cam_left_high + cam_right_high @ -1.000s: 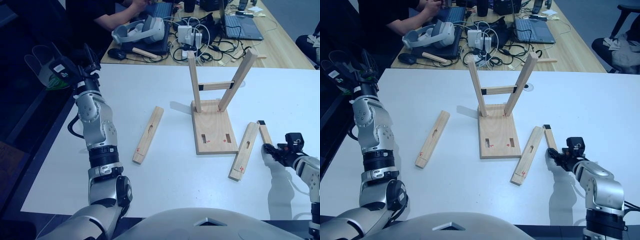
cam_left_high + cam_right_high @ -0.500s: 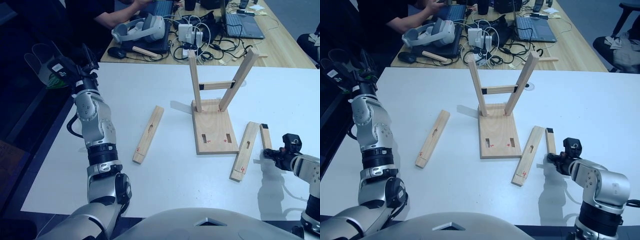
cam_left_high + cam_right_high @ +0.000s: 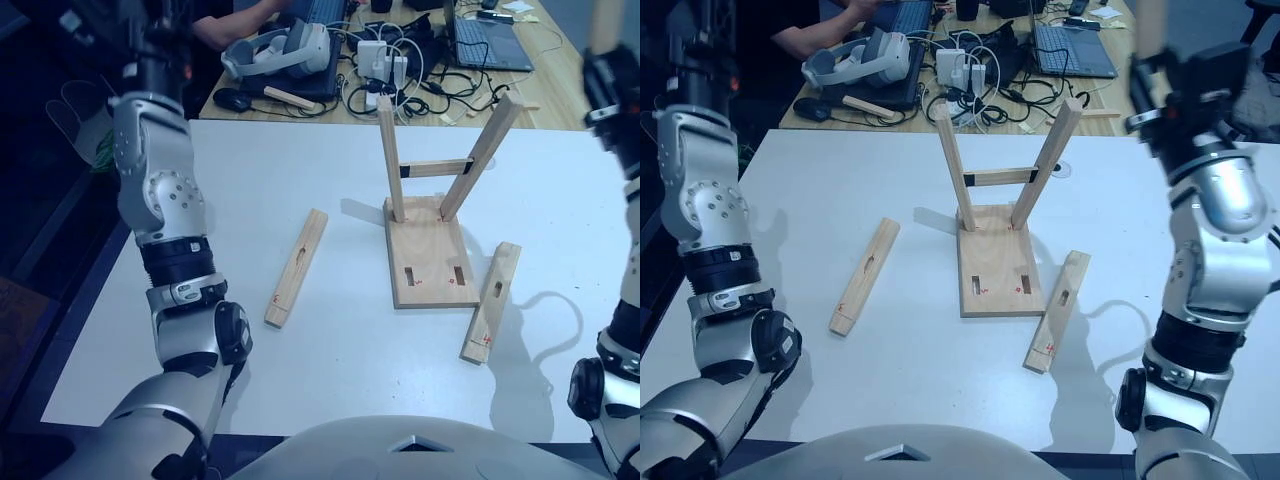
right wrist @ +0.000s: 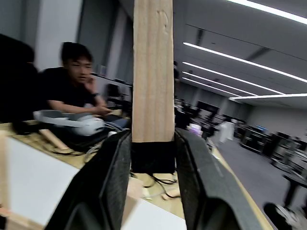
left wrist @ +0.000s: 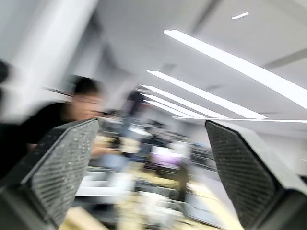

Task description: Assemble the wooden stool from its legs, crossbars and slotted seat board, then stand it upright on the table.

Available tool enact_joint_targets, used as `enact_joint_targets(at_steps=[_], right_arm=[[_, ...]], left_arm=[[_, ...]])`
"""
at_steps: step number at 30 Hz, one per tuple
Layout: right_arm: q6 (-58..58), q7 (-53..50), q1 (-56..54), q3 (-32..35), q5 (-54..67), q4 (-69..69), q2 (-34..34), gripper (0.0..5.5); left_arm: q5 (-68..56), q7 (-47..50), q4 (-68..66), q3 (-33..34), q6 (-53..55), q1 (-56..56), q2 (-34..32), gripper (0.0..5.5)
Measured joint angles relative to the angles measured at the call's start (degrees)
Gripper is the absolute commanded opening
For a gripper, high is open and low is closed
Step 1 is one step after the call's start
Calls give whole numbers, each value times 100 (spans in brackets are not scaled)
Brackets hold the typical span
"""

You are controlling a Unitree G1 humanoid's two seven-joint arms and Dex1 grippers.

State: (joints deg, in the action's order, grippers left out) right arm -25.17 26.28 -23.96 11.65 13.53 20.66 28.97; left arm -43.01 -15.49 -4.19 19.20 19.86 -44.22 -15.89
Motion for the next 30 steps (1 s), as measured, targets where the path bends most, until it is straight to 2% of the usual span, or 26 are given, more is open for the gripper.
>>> enact_joint_targets(at_steps=[2, 3, 5, 8, 12, 18, 23, 30], right_arm=[[174, 200, 64, -250, 26, 103, -9, 129], [380, 308, 103, -456, 24, 163, -61, 129], [422, 299, 99, -586, 21, 219, -129, 129], [435, 284, -55, -1288, 20, 631, -508, 129], [406, 335, -208, -1735, 21, 835, -656, 129], [328, 204, -415, -1755, 10, 820, -716, 129], [470, -391, -895, -1450, -369, 334, -864, 129], [377, -431, -874, -1631, -713, 113, -782, 129]], left_arm=[[-448, -297, 387, -223, 554, -7, 13, 407], [-936, -602, 972, -577, 1205, 70, 33, 407], [-976, -598, 1081, -647, 1371, 133, 39, 407], [-1063, -557, 1294, -935, 1630, 240, 288, 407], [-1047, -449, 1314, -1044, 1716, 259, 450, 407], [-1044, -368, 1376, -1023, 1711, 258, 513, 407], [-692, -399, 1340, -1103, 1652, 332, 483, 407], [-583, -536, 1305, -1104, 1588, 342, 484, 407]])
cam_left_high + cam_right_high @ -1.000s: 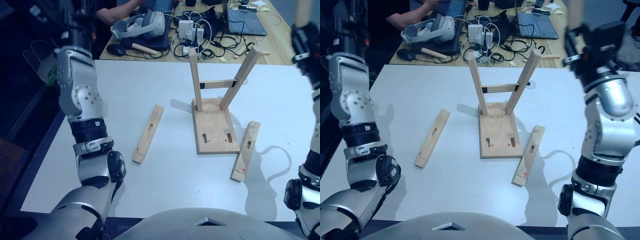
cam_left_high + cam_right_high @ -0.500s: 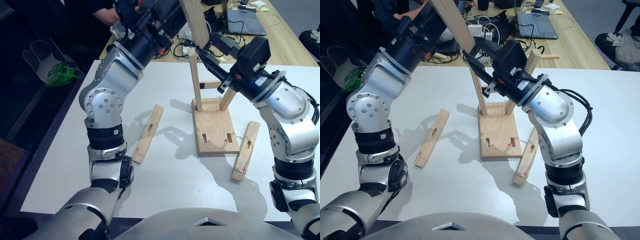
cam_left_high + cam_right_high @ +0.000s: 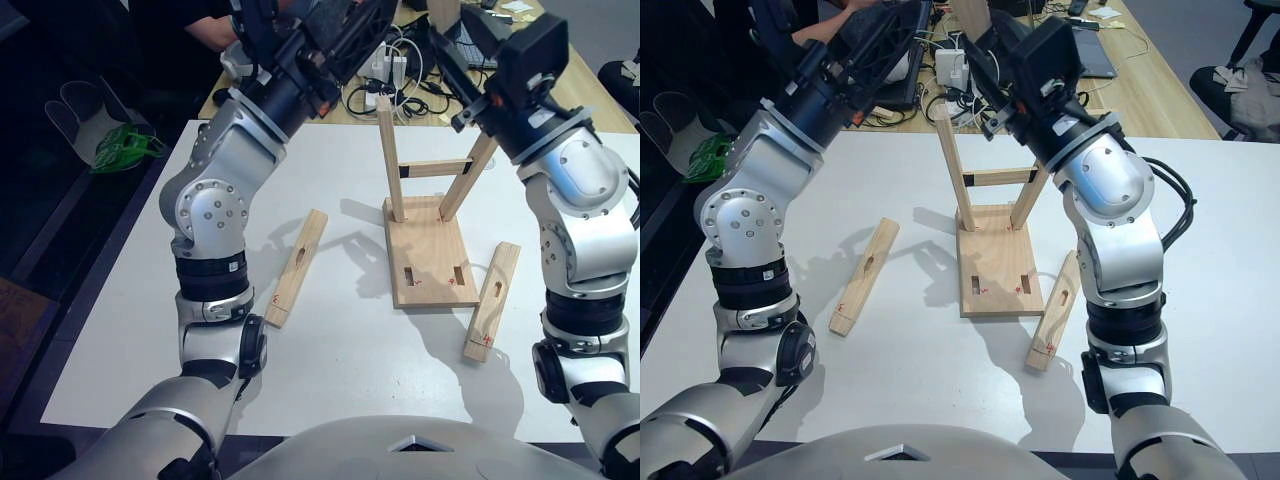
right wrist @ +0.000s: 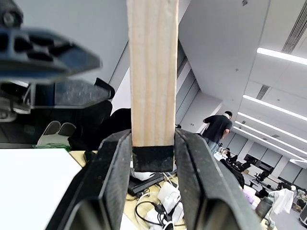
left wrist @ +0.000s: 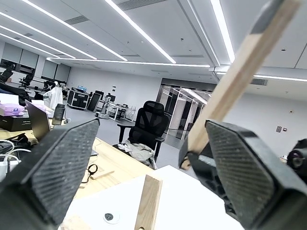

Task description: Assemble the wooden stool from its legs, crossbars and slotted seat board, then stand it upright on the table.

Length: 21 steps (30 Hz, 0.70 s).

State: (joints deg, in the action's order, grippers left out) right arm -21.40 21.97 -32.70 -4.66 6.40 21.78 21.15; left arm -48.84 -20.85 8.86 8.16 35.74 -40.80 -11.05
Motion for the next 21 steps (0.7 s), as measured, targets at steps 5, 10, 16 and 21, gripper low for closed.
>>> enact_joint_targets(at_steps=[5, 10, 16, 21], right_arm=[[-259, 120, 103, -256, -121, -75, 42, 129], [-326, 347, 215, -446, -168, -76, 128, 129], [-331, 383, 300, -523, -169, -38, 123, 129], [-350, 383, 300, -522, -168, -25, 113, 129]], left_arm=[[-30, -195, 118, -41, 27, 29, -1, 407], [-27, -197, 119, -32, 24, 28, 0, 407], [33, -154, 111, -28, -41, 28, 18, 313], [30, -131, 107, -15, -40, 28, 21, 226]])
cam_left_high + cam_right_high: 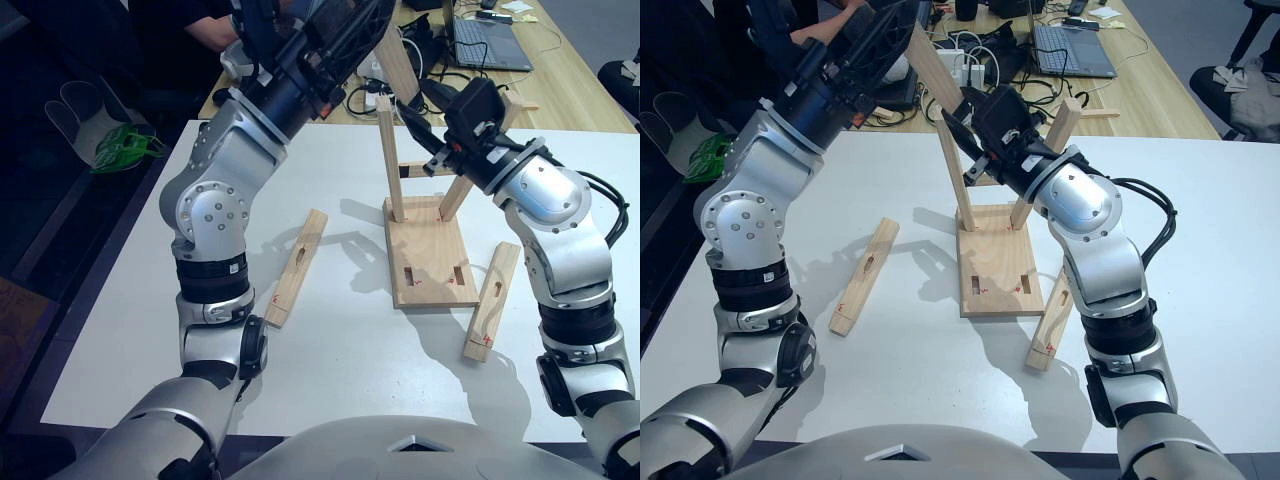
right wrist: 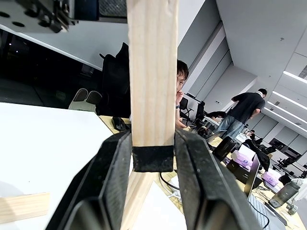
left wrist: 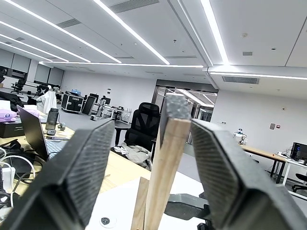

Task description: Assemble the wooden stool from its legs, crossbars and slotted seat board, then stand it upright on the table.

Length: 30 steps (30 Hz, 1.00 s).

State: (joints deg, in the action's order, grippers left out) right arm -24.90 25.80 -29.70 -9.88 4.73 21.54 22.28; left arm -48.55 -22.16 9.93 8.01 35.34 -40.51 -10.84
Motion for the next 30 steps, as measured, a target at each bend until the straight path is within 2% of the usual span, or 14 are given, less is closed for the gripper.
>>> enact_joint_targets(at_steps=[7, 9, 13, 14, 20, 26, 27, 30], right_arm=[[-27, -4, 0, 0, 1, 17, -19, 129], [-27, -6, 0, 1, 0, 18, -28, 129], [-21, -3, 1, -1, -7, 20, -35, 129], [-3, -2, 1, -8, -51, 20, -34, 168], [-117, 123, 36, -93, -237, 9, 128, 270], [-929, 1193, 1107, -484, -427, 50, 1474, 375], [-962, 1365, 1448, -452, -402, 111, 1729, 391], [-961, 1356, 1862, -119, -368, 148, 1866, 449]], left_arm=[[-40, 12, -6, 27, 0, -16, 2, 97], [-42, 11, -6, 27, 0, -26, 2, 42], [-45, 25, -6, 34, 1, -29, 2, 42], [-45, 33, -6, 36, 1, -29, 2, 42], [68, 206, -98, 50, -21, -44, 2, 41], [683, 754, -457, 244, -276, -96, -36, 41], [770, 921, -396, 332, -278, -24, -88, 41], [1083, 1259, 133, 452, -261, 525, -289, 41]])
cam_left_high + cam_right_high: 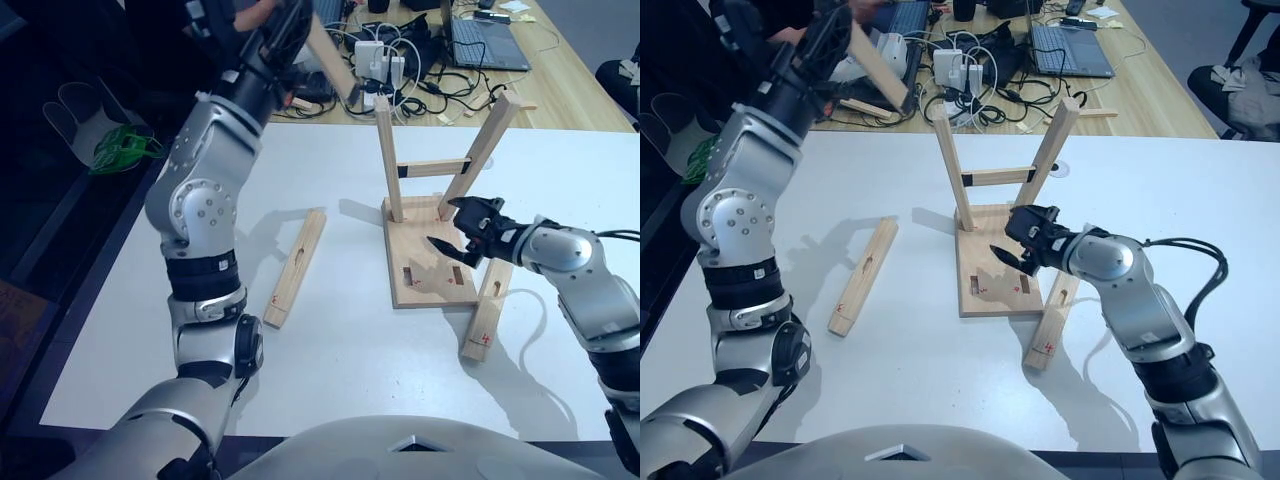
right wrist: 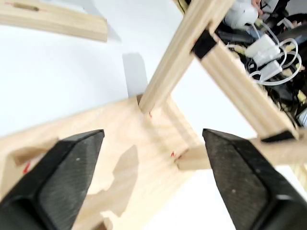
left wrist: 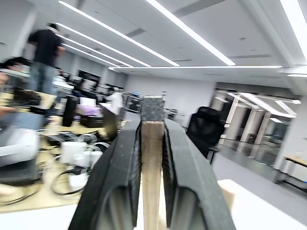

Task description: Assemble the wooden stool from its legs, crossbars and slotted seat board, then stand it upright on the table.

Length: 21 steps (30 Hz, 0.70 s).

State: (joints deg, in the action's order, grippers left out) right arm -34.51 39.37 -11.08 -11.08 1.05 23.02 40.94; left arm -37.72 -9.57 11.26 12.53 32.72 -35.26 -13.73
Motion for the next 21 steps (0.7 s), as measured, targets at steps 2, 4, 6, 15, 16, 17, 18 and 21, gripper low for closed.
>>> enact_joint_targets(at_steps=[2, 4, 6, 15, 16, 17, 18, 21], right_arm=[[35, -128, 229, 238, 24, 0, -6, 481], [91, -306, 405, 433, 25, -38, -87, 520], [174, -523, 420, 595, 22, -143, -242, 540], [338, -748, 684, 796, 22, -259, -440, 540], [352, -750, 686, 796, 22, -259, -447, 540], [358, -754, 690, 798, 22, -259, -454, 540], [365, -759, 700, 799, 21, -259, -464, 540], [382, -766, 707, 799, 22, -259, -511, 540]], left_arm=[[314, 152, 542, -52, -23, 739, -65, 41], [546, 214, 1017, -148, -43, 1663, -75, 41], [626, 149, 1204, -274, -58, 2234, -71, 41], [662, 31, 1590, -413, 529, 3082, -227, 41], [661, 22, 1671, -413, 610, 3167, -254, 41], [662, 19, 1690, -413, 649, 3219, -270, 41], [670, 20, 1690, -416, 665, 3263, -273, 41], [733, 41, 1691, -451, 693, 3271, -272, 41]])
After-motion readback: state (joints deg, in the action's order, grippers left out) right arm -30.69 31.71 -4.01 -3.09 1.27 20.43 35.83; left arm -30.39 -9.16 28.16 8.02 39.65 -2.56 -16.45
